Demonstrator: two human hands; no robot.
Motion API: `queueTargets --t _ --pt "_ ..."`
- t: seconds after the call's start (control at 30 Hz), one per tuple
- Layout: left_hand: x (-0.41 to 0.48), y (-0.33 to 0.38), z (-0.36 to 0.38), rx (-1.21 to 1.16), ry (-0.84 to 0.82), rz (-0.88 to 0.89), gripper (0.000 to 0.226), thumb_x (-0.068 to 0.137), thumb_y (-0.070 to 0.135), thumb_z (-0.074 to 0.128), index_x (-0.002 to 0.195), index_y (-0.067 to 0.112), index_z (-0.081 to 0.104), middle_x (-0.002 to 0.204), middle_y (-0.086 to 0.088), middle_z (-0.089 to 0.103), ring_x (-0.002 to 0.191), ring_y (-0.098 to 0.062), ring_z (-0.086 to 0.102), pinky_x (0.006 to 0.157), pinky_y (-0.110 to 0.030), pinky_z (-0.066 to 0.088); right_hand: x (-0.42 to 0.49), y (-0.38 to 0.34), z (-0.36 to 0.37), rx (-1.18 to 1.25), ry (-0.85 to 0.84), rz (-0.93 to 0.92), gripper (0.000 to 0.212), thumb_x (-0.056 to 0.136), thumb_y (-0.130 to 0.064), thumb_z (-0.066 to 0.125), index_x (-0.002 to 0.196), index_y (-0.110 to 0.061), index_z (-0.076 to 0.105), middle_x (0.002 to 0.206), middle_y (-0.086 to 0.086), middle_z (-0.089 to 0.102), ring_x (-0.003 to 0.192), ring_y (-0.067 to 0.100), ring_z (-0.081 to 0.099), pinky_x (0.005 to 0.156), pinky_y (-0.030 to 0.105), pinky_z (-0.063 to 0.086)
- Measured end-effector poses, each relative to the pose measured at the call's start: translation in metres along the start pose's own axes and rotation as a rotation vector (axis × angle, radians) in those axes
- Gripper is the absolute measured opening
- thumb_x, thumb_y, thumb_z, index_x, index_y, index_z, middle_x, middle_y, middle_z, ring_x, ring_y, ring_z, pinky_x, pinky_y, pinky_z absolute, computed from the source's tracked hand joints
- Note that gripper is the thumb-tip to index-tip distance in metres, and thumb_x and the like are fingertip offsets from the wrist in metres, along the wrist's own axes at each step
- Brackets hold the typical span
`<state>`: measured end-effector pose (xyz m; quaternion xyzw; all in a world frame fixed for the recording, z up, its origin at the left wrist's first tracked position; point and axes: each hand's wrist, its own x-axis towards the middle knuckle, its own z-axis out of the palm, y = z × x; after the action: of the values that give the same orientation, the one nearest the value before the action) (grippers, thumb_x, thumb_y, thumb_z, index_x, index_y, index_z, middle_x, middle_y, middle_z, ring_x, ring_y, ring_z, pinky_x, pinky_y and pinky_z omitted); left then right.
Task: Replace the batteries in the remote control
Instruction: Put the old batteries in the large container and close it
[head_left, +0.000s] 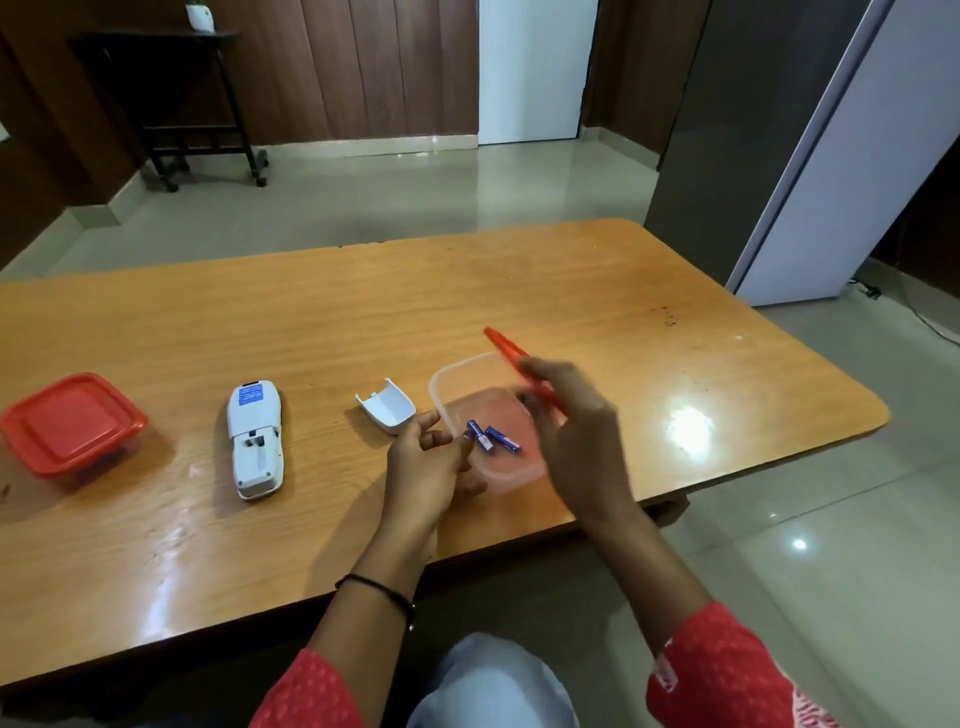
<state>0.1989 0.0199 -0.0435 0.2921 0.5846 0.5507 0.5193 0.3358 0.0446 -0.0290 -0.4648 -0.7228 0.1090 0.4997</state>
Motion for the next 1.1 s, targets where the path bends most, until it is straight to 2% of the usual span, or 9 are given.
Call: queueTargets --t 0.1,0.2,0.27,0.5,0.6,0.7,0.8,0.93,1.1 --pt "0.002 -0.001 -0.002 -0.01 -0.002 0.004 0.02 0.095 0.006 0.051 0.107 0.017 0.062 0.093 -0.009 0.067 0.062 -0.016 0.066 0.053 -0.029 0.056 -0.022 0.002 0.015 -0.08 -0.218 -0.22 0.036 0.074 -0.006 0.069 0.109 -0.009 0.067 0.109 0.007 0.07 0.108 0.02 0.061 0.096 0.04 0.046" --pt "0.006 -0.002 -0.007 0.034 0.026 0.005 0.026 0.096 0.007 0.046 0.11 0.013 0.067 0.1 -0.008 0.073 0.089 -0.023 0.069 0.081 -0.039 0.057 -0.033 0.006 0.02 -0.024 -0.361 -0.265 0.035 0.077 -0.016 0.069 0.111 -0.012 0.067 0.115 0.004 0.069 0.117 0.013 0.055 0.105 0.032 0.035" --pt "0.006 -0.001 -0.008 0.018 0.044 -0.013 0.028 0.095 0.007 0.044 0.105 0.015 0.069 0.099 -0.008 0.073 0.094 -0.025 0.069 0.088 -0.043 0.054 -0.033 0.008 0.018 0.022 -0.404 -0.229 0.036 0.076 -0.019 0.071 0.111 -0.014 0.068 0.117 0.002 0.068 0.119 0.008 0.053 0.107 0.032 0.034" --pt "0.004 0.004 -0.008 -0.064 -0.049 -0.03 0.021 0.094 0.02 0.053 0.112 0.015 0.063 0.093 -0.007 0.071 0.068 -0.017 0.067 0.051 -0.029 0.055 -0.02 0.014 -0.003 -0.024 -0.43 -0.105 0.047 0.073 -0.046 0.066 0.113 -0.022 0.066 0.12 -0.008 0.065 0.126 0.001 0.043 0.115 0.04 0.02" --pt "0.004 0.002 -0.005 -0.054 -0.065 -0.03 0.025 0.09 0.015 0.061 0.115 0.018 0.058 0.091 -0.006 0.07 0.06 -0.012 0.07 0.048 -0.028 0.054 -0.009 0.008 -0.011 0.179 -0.263 0.15 0.03 0.08 -0.039 0.066 0.108 -0.028 0.067 0.114 -0.018 0.063 0.119 0.0 0.048 0.104 0.037 0.041" --pt "0.005 0.0 -0.005 -0.032 -0.064 -0.027 0.033 0.09 0.015 0.061 0.123 0.014 0.056 0.095 -0.008 0.071 0.065 -0.012 0.071 0.051 -0.029 0.054 0.007 0.017 -0.014 0.088 -0.02 0.385 0.027 0.093 -0.03 0.054 0.114 -0.02 0.066 0.116 -0.002 0.065 0.117 0.016 0.05 0.093 0.039 0.047" --pt "0.005 -0.002 -0.004 -0.018 -0.065 -0.027 0.029 0.092 0.018 0.057 0.12 0.011 0.06 0.094 -0.01 0.073 0.069 -0.017 0.072 0.054 -0.03 0.056 0.009 0.027 -0.003 0.067 -0.173 0.604 0.039 0.099 -0.03 0.042 0.13 -0.009 0.053 0.121 0.014 0.063 0.104 0.026 0.062 0.084 0.042 0.055" --pt "0.005 -0.007 -0.003 0.023 -0.053 -0.017 0.04 0.09 0.027 0.061 0.128 0.013 0.057 0.098 -0.009 0.073 0.076 -0.019 0.073 0.06 -0.036 0.059 -0.006 0.027 0.011 0.06 -0.227 0.619 0.045 0.101 -0.03 0.035 0.144 -0.018 0.033 0.115 -0.001 0.056 0.077 0.003 0.057 0.052 0.011 0.042" --pt "0.006 -0.006 -0.004 0.012 -0.069 -0.016 0.038 0.092 0.017 0.058 0.129 0.011 0.055 0.086 -0.007 0.072 0.064 -0.018 0.071 0.067 -0.047 0.06 -0.014 0.028 0.013 0.143 -0.097 0.657 0.04 0.102 -0.026 0.032 0.139 -0.016 0.045 0.124 0.006 0.059 0.103 0.017 0.058 0.066 0.013 0.045"
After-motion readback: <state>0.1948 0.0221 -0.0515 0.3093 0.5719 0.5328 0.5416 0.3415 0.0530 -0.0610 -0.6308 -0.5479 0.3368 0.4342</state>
